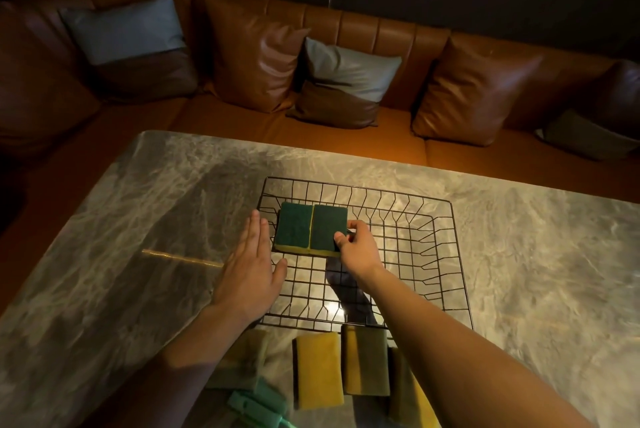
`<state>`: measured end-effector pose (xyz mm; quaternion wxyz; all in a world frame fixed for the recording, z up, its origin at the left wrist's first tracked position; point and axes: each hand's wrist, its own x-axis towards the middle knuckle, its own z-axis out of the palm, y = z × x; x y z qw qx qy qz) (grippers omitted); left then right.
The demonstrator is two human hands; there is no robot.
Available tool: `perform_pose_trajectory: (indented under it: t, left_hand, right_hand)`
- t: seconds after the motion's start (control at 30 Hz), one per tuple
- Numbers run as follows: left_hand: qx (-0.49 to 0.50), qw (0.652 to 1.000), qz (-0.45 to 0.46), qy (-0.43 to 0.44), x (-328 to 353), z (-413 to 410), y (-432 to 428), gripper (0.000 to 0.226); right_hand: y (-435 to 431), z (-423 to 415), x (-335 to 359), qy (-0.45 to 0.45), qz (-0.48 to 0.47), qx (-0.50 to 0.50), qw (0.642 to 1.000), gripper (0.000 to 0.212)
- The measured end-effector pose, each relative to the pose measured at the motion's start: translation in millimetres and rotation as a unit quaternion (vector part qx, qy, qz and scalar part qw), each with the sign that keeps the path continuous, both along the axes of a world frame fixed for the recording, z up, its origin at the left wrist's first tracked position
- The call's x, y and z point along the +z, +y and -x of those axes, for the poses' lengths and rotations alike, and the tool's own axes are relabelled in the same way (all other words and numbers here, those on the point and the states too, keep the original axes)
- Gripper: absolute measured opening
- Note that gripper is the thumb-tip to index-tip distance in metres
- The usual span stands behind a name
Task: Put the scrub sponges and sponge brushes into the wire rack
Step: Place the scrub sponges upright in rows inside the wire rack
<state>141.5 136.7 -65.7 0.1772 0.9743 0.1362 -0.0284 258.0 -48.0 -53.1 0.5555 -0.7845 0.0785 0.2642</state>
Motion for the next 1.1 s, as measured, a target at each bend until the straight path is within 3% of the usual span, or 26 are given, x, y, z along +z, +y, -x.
perform_pose_trajectory:
  t: [0.17, 0.7, 0.8, 1.0, 1.1]
  left_hand:
    - [-0.010, 1.000, -0.005, 0.005, -2.4, -1.0, 1.1, 0.086]
    - [-0.031, 0.999, 0.023, 0.017, 12.5, -7.2, -24.4, 0.084]
    - [-0.039, 0.999, 0.028, 0.005, 25.8, 6.1, -22.8, 0.080]
    - [-0.063, 0.993, 0.043, -0.087, 55.1, 65.4, -46.8, 0.059]
    - [-0.083, 0.988, 0.073, -0.108, 58.5, 109.1, -76.1, 0.049]
  right_hand:
    - [-2.6, -0.3, -1.7, -0.005, 0.007, -0.002, 1.000, 0.025]
    - [-46.4, 13.1, 19.8, -0.024, 0.042, 0.018, 0.999, 0.057]
    - [-61.4, 25.2, 37.6, -0.064, 0.071, 0.025, 0.995, 0.051]
    - [-105.5, 97.4, 73.4, -0.230, 0.094, 0.045, 0.968, 0.029]
    - [-134.0, 145.2, 68.5, -0.247, 0.140, 0.047, 0.958, 0.017]
